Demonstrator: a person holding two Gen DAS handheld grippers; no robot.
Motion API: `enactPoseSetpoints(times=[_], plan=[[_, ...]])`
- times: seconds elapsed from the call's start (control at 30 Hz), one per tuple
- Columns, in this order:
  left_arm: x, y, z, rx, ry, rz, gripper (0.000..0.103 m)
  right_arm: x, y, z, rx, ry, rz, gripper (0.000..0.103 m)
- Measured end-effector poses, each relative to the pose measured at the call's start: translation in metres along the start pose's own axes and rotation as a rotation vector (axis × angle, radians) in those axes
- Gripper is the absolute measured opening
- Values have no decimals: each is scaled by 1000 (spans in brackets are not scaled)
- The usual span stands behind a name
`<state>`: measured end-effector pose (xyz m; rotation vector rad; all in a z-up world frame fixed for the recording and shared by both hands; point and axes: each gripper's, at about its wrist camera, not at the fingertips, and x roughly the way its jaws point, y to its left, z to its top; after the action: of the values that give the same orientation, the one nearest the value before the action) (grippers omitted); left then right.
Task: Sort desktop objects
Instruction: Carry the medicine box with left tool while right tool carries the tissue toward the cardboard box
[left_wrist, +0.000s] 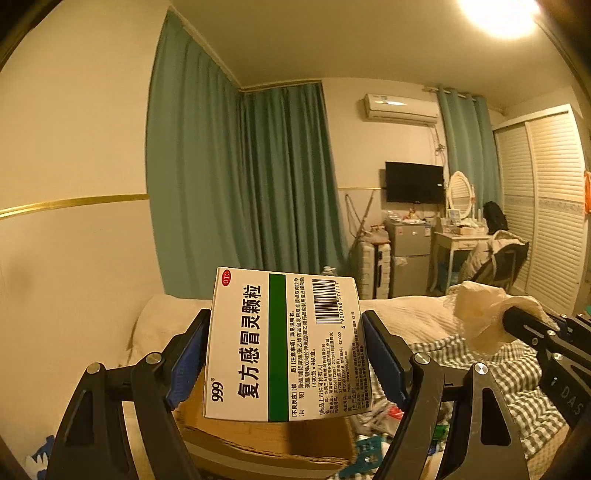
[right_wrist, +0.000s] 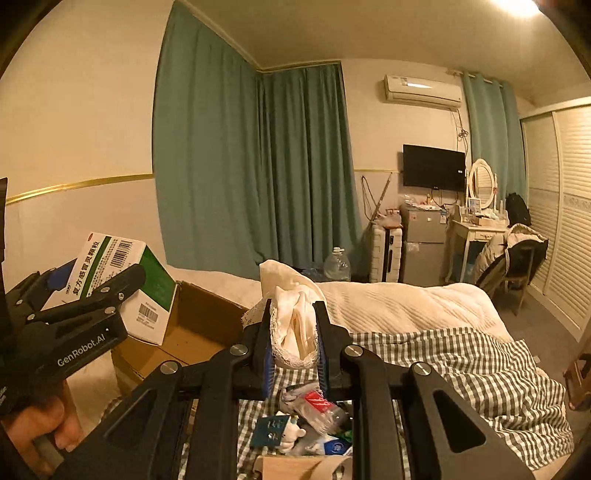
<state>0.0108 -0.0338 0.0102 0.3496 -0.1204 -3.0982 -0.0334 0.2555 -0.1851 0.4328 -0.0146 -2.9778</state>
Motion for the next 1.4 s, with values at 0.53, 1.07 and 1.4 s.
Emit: enactPoseSetpoints(times=[0.53, 1.07, 1.4], plan=[[26, 32, -24, 41, 13, 85, 81, 39, 26, -5, 42, -1, 105, 17], [84, 39, -59, 28, 152, 88, 81, 118, 54, -36, 1, 129, 184, 17], [106, 43, -81, 60, 210, 126, 81, 174, 63, -67, 23, 248, 217, 17]])
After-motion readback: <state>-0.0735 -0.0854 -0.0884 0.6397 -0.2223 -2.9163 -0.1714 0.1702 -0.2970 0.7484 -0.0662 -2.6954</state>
